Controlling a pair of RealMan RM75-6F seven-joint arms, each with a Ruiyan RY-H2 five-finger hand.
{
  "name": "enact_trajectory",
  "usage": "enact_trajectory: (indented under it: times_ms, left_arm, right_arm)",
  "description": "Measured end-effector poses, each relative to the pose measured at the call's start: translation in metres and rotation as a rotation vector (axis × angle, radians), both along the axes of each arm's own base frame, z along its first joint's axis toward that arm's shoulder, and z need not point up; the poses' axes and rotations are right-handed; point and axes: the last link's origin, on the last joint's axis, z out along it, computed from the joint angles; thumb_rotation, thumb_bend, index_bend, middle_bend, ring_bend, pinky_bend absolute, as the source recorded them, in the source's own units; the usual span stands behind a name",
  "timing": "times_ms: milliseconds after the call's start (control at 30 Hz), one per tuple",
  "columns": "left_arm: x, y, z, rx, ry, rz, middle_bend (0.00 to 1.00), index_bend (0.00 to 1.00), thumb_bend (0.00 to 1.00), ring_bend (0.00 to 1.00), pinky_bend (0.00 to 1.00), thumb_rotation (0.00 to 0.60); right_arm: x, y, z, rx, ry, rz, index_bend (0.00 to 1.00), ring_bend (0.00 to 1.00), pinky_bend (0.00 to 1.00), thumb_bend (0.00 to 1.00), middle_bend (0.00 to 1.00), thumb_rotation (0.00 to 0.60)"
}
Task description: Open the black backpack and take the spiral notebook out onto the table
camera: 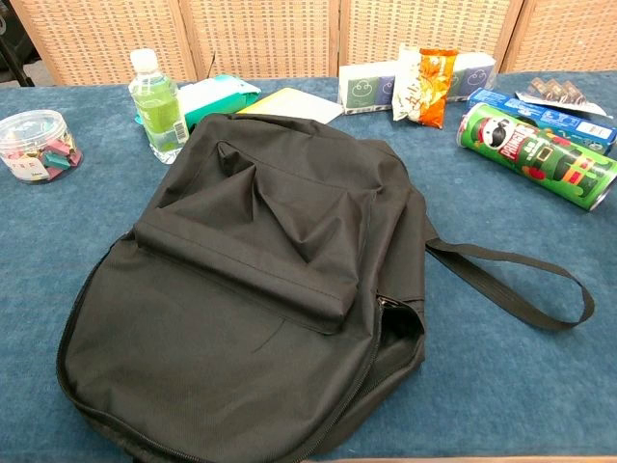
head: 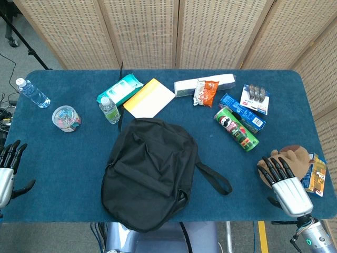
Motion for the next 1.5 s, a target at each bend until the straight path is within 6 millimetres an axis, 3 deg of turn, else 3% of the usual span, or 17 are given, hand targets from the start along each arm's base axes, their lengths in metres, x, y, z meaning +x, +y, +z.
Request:
enact_trajectory:
  times_ms: [267,467,633,1000,1200,1500]
  left_arm:
    - [-0.002,0.000,0.000,0.000,0.004,0.011,0.00,0.00,0.21,0.00,0.00,0.600]
    - [-0.002,0.000,0.001,0.005,0.006,0.008,0.00,0.00,0.21,0.00,0.00,0.600]
    - [-0.005,0.001,0.000,0.005,0.012,0.024,0.00,0.00,0.21,0.00,0.00,0.600]
    - [-0.011,0.001,0.003,0.012,0.008,0.051,0.00,0.00,0.21,0.00,0.00,0.600]
    - [-0.013,0.002,0.003,0.008,0.005,0.057,0.00,0.00,0.21,0.00,0.00,0.600]
    - [-0.015,0.003,0.006,0.016,0.000,0.064,0.00,0.00,0.21,0.00,0.00,0.600]
  right_arm:
    - [0.004,0.000,0.003,-0.005,-0.058,0.002,0.12,0.00,0.00,0.00,0.00,0.600]
    - [0.025,0.000,-0.009,0.122,-0.145,0.112,0.12,0.00,0.00,0.00,0.00,0.600]
    - [0.062,-0.008,-0.042,0.330,-0.164,0.292,0.12,0.00,0.00,0.00,0.00,0.600]
    - [0.134,-0.004,-0.127,0.635,-0.199,0.427,0.12,0.00,0.00,0.00,0.00,0.600]
    - [0.159,-0.001,-0.163,0.710,-0.186,0.465,0.12,0.00,0.00,0.00,0.00,0.600]
    - [0.182,0.007,-0.193,0.746,-0.223,0.469,0.14,0.00,0.00,0.00,0.01,0.600]
